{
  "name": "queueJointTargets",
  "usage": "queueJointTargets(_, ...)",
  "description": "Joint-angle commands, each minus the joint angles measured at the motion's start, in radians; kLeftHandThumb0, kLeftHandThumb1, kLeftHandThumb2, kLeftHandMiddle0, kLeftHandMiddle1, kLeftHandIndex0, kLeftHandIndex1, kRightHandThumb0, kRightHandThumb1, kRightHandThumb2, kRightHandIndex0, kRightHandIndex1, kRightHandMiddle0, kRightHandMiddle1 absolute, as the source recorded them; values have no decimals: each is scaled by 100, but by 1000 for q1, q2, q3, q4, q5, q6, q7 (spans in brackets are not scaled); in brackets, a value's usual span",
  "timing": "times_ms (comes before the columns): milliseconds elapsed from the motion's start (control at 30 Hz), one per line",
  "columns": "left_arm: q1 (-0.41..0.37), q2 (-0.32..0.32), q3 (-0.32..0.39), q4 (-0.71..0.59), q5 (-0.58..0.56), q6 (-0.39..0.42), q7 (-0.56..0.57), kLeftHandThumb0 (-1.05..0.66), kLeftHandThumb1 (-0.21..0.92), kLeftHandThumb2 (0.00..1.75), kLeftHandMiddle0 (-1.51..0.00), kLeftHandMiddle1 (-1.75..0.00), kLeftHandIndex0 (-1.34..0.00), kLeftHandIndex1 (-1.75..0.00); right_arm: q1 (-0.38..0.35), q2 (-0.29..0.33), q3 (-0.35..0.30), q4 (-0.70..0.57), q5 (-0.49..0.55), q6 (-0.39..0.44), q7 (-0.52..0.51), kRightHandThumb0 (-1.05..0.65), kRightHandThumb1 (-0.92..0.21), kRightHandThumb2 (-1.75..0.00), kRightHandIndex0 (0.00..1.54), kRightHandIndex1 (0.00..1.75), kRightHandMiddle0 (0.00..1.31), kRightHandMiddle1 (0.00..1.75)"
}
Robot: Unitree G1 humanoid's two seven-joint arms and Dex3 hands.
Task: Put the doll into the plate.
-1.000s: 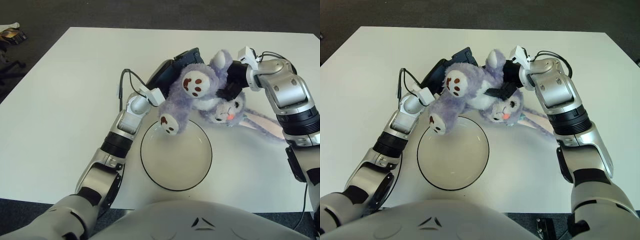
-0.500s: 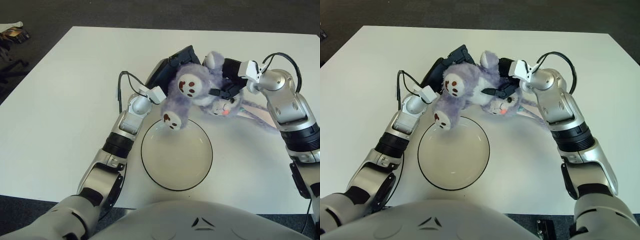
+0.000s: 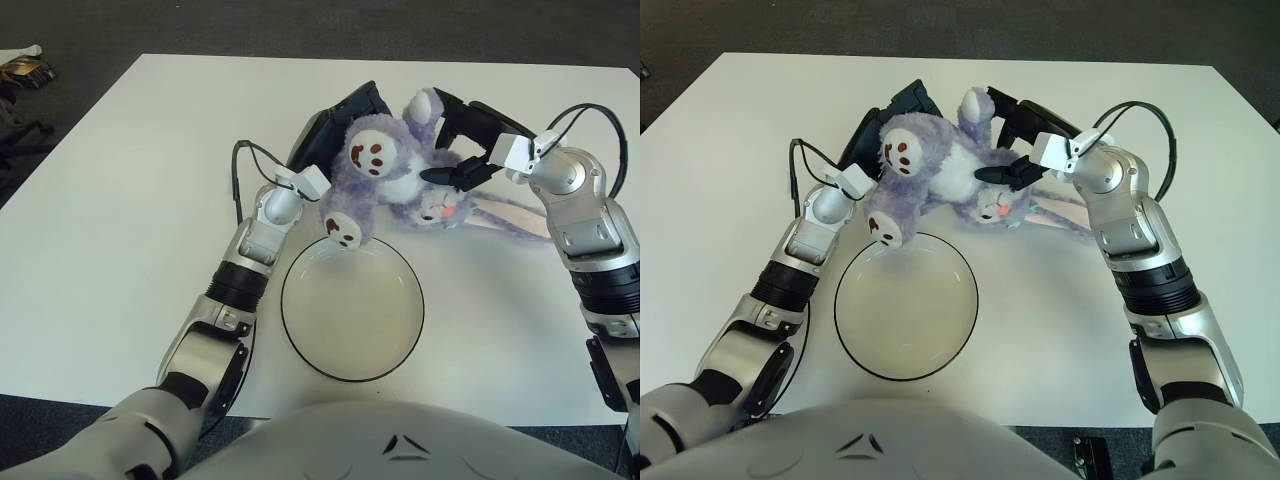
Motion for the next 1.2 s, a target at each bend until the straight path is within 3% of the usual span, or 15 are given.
queueJointTargets(0,-44,6,20,28,6,14,26,0,-8,175,-93,-168,-68,-175,20,-7,-16,-1,-56,-25,-50,-29,-10,-118,30,113,0,133)
queueJointTargets(367,-80,13,40,68,-48,49,-10,0,-10,175,-96,-164,-69,-175,41,3,-45,16,-117,-83,-144,-32,-11,-116,26,100,0,124)
queueJointTargets(567,-90,14,49,76,-89,71,-39,0,-9,175,-95,-166,-68,-175,52,23,-82,41,-80,-128,-170,-30,-10,-117,23,100,0,126)
queueJointTargets(800,-100,13,60,85,-99,85,-35,0,-8,175,-94,-167,-68,-175,84,37,-122,-37,-65,-73,-154,-28,-9,-119,13,106,1,130)
queueJointTargets(1167,-105,-6,82,67,-102,170,-11,0,-9,175,-95,-165,-68,-175,93,-1,-118,-57,-173,-63,-160,-56,-23,-99,18,93,0,114)
